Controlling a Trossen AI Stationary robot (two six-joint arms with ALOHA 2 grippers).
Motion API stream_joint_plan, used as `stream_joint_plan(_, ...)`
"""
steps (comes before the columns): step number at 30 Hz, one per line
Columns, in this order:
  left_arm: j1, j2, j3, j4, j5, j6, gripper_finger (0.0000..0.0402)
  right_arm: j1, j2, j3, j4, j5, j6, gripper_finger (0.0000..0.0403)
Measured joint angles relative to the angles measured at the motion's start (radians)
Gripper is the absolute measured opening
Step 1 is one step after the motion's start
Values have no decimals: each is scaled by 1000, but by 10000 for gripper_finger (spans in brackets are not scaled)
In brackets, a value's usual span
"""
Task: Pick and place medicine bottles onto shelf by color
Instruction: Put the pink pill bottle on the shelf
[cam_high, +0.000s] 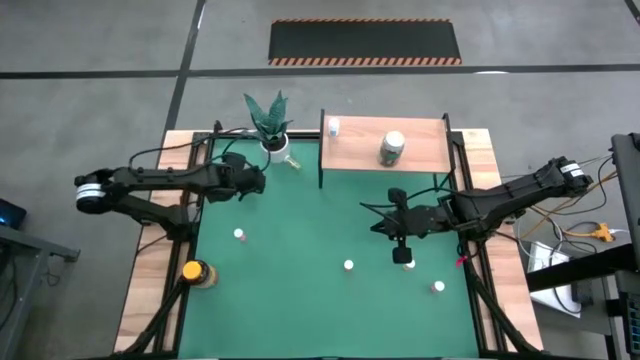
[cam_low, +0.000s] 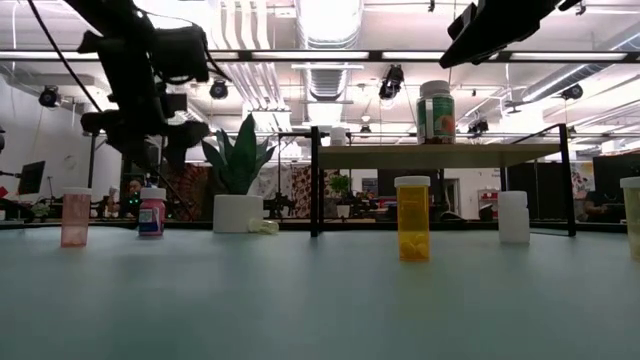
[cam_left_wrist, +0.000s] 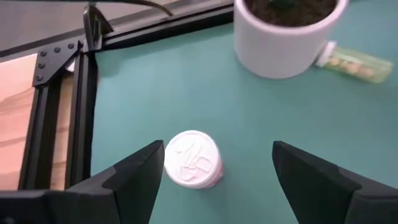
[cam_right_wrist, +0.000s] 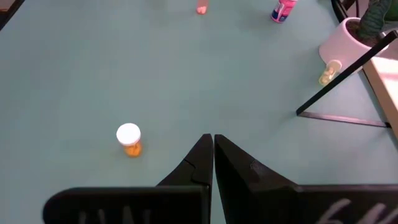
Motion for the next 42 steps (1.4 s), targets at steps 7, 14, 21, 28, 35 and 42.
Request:
stream_joint_plan(7, 29, 89, -8, 11, 8, -1, 280, 0, 0, 0, 0, 0, 3, 8)
stream_joint_plan(14, 38, 145, -9, 37, -9, 0, 278, 0, 0, 0, -1, 0, 11, 8)
stream_joint_plan(21, 38, 164, -8, 47, 8, -4, 214, 0, 0, -3, -1, 0, 12, 8)
stream_joint_plan(28, 38, 160, -8, 47, 9, -24, 150, 0, 0, -8, -1, 0, 27, 8)
stream_joint_plan(35, 0, 152, 27, 36, 50, 1, 153, 0, 0, -8, -12, 0, 28, 8)
stream_joint_plan(42, -156, 149, 181, -113, 81, 0, 158, 0, 0, -11, -35, 0, 25, 8)
